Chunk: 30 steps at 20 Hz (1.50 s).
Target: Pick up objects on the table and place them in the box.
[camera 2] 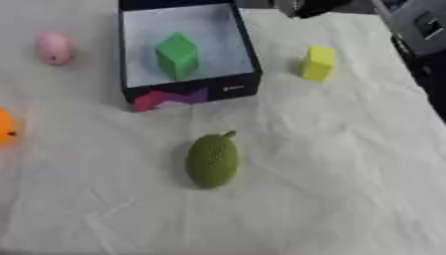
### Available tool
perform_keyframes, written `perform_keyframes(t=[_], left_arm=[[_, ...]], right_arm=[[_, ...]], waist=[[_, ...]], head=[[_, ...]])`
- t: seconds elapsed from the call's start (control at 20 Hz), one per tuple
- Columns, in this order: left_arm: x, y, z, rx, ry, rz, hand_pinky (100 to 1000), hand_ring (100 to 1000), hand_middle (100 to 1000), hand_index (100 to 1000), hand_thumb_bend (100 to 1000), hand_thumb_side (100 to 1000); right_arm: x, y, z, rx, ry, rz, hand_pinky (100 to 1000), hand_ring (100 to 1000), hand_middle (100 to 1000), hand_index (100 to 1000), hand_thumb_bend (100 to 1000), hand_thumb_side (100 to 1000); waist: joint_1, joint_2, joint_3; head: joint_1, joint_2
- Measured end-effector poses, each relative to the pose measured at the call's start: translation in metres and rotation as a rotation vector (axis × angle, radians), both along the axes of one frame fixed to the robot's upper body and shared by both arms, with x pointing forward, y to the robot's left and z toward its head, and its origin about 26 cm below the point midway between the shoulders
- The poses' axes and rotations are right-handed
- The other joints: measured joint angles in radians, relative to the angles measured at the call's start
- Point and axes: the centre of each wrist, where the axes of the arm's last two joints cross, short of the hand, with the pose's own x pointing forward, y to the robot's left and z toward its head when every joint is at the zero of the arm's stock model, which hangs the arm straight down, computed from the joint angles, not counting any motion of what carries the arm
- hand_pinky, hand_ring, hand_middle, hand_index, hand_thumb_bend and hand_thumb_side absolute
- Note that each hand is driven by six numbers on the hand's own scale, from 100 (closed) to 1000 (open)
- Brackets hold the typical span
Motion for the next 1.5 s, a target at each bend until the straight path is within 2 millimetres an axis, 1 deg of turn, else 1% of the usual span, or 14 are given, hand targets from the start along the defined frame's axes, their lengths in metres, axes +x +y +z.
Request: perform_keyframes(t=[0.15,0.3,0.35,0.4,0.45,0.75,0.9,1.1,1.3,1.5], left_arm=[[0.004,-0.005,0.005,0.009,-0.008,-0.038,948,765,685,736,173,894],[0.007,-0.009,0.007,0.015,-0.01,-0.067,949,766,683,734,176,897],[0.008,-0.01,0.008,0.016,-0.009,-0.075,949,766,681,733,177,898],[0.009,-0.011,0.008,0.017,-0.01,-0.082,949,766,681,733,177,900],[0.009,-0.012,0.008,0.017,-0.007,-0.086,949,767,679,733,176,903],[0.01,-0.013,0.008,0.02,-0.003,-0.1,950,768,676,732,178,904],[0.011,-0.014,0.009,0.021,-0.005,-0.105,950,768,675,731,179,907],[0.012,-0.016,0.01,0.023,-0.006,-0.112,951,768,674,731,180,909],[0.012,-0.016,0.01,0.023,-0.006,-0.113,951,769,672,730,180,912],[0.012,-0.016,0.01,0.023,-0.005,-0.113,951,768,669,729,180,913]], right_arm=[[0.014,0.003,-0.005,0.001,-0.013,-0.025,737,634,468,611,100,259],[0.023,0.007,-0.01,-0.006,-0.04,-0.035,726,633,469,610,100,273],[0.025,0.009,-0.011,-0.009,-0.049,-0.033,724,633,468,609,138,300],[0.026,0.011,-0.013,-0.011,-0.059,-0.029,723,633,465,609,116,280],[0.027,0.014,-0.014,-0.013,-0.071,-0.023,723,634,450,610,118,282],[0.029,0.026,-0.021,-0.032,-0.105,0.0,723,637,453,612,100,295],[0.031,0.028,-0.028,-0.045,-0.099,-0.005,723,637,454,612,100,302],[0.032,0.029,-0.032,-0.06,-0.103,-0.009,724,639,456,615,100,309],[0.033,0.031,-0.04,-0.082,-0.095,-0.004,731,651,468,627,102,344],[0.034,0.033,-0.045,-0.124,-0.097,0.005,744,679,497,655,115,407]], waist=[[-0.014,0.0,0.039],[-0.026,0.0,0.063],[-0.029,0.0,0.07],[-0.032,0.0,0.078],[-0.035,0.0,0.082],[-0.041,0.0,0.094],[-0.041,0.001,0.099],[-0.041,0.001,0.105],[-0.045,0.001,0.111],[-0.046,0.001,0.113]], head=[[-0.025,0.0],[-0.047,0.0],[-0.055,0.0],[-0.061,0.0],[-0.066,0.0],[-0.082,0.0],[-0.093,0.0],[-0.104,-0.002],[-0.113,-0.009],[-0.116,-0.01]])
